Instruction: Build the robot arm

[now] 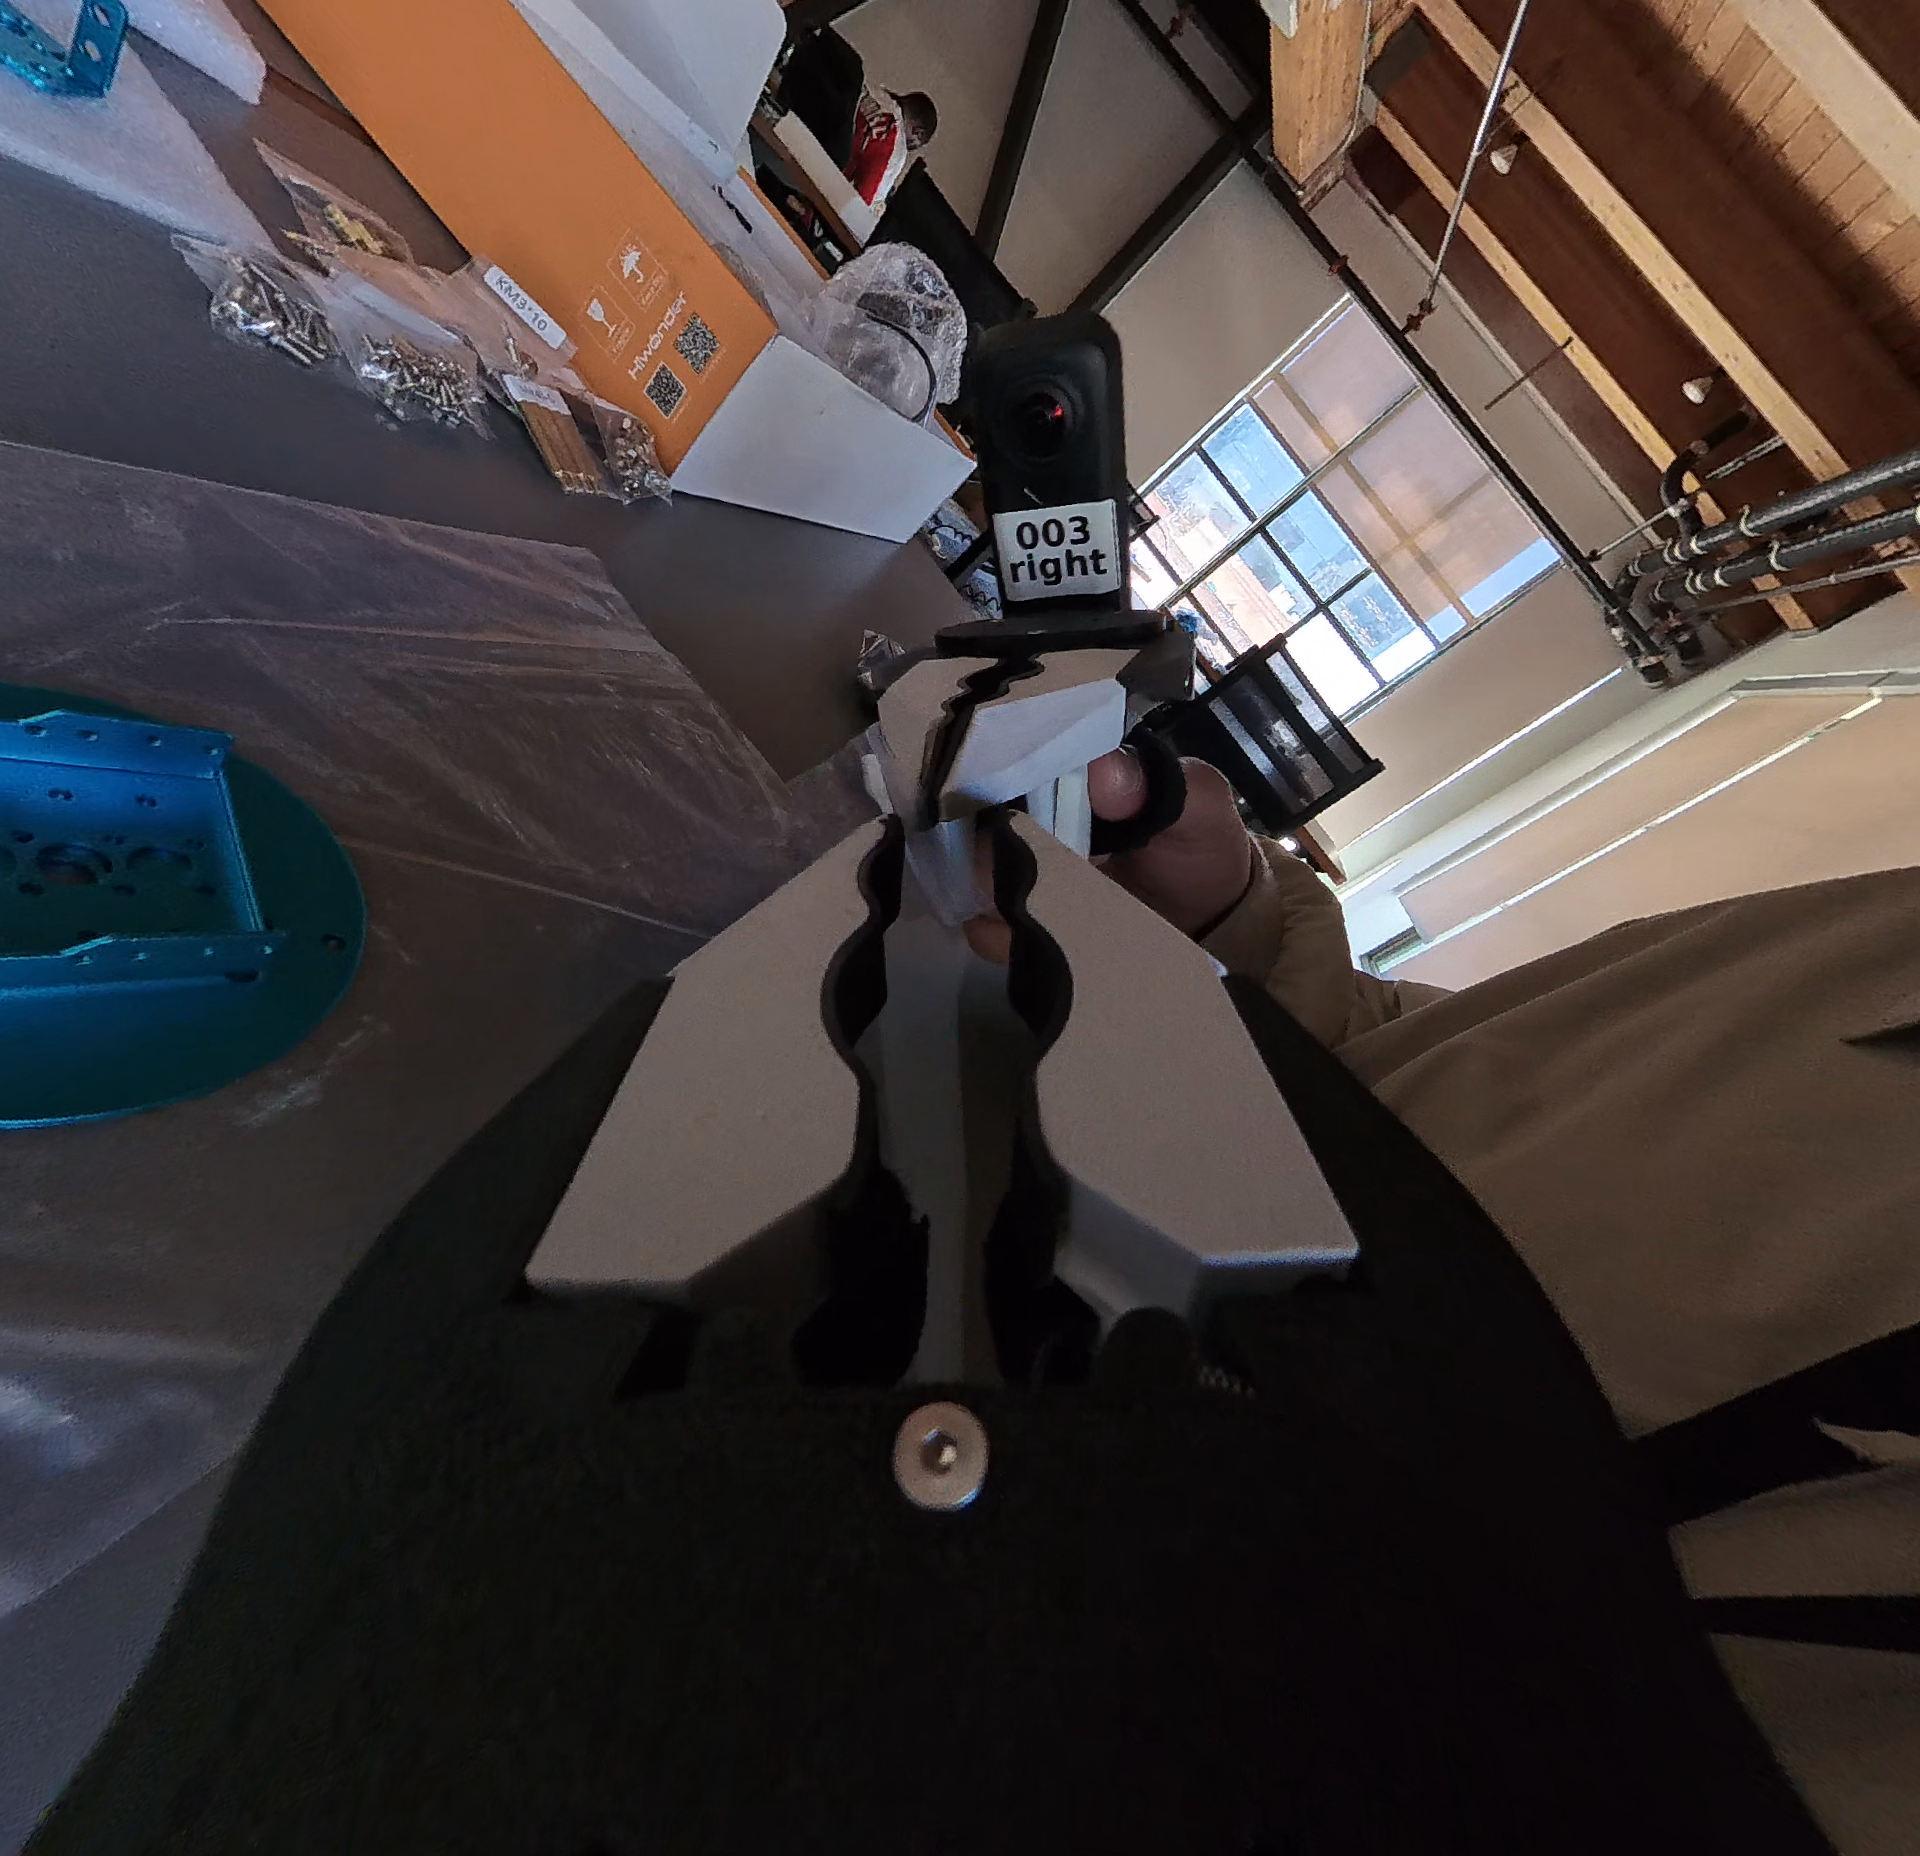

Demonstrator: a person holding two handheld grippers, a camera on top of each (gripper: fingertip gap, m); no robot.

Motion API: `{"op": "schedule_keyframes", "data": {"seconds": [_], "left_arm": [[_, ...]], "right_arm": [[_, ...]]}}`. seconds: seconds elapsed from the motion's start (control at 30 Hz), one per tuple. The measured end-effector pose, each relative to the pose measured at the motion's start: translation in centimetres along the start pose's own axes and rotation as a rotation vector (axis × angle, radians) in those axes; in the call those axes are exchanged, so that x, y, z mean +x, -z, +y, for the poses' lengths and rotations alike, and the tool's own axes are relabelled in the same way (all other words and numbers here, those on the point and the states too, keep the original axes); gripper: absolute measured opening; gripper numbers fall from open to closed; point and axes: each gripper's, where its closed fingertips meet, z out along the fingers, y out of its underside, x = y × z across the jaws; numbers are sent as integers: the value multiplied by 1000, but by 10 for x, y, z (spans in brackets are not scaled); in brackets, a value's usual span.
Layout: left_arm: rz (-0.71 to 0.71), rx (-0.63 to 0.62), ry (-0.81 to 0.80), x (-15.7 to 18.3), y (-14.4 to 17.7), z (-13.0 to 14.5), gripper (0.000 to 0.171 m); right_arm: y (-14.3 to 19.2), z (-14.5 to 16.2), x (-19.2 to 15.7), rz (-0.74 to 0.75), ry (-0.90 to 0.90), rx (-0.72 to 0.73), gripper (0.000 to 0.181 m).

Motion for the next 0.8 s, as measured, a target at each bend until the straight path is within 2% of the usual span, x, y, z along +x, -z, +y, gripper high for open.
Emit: {"op": "schedule_keyframes", "data": {"seconds": [0.4,0.53,0.67,0.8], "left_arm": [[153,83,112,9,7,-9,8],[179,104,138,8,10,-11,0],[96,69,64,2,7,-6,0],[-79,42,-84,-11,5,-4,0]], "right_arm": [[3,-5,-10,-94,-57,27,0],[3,-5,-10,-100,-62,28,0],[3,-10,-10,-82,-19,57,0],[-1,-4,-11,-39,81,12,5]]}}
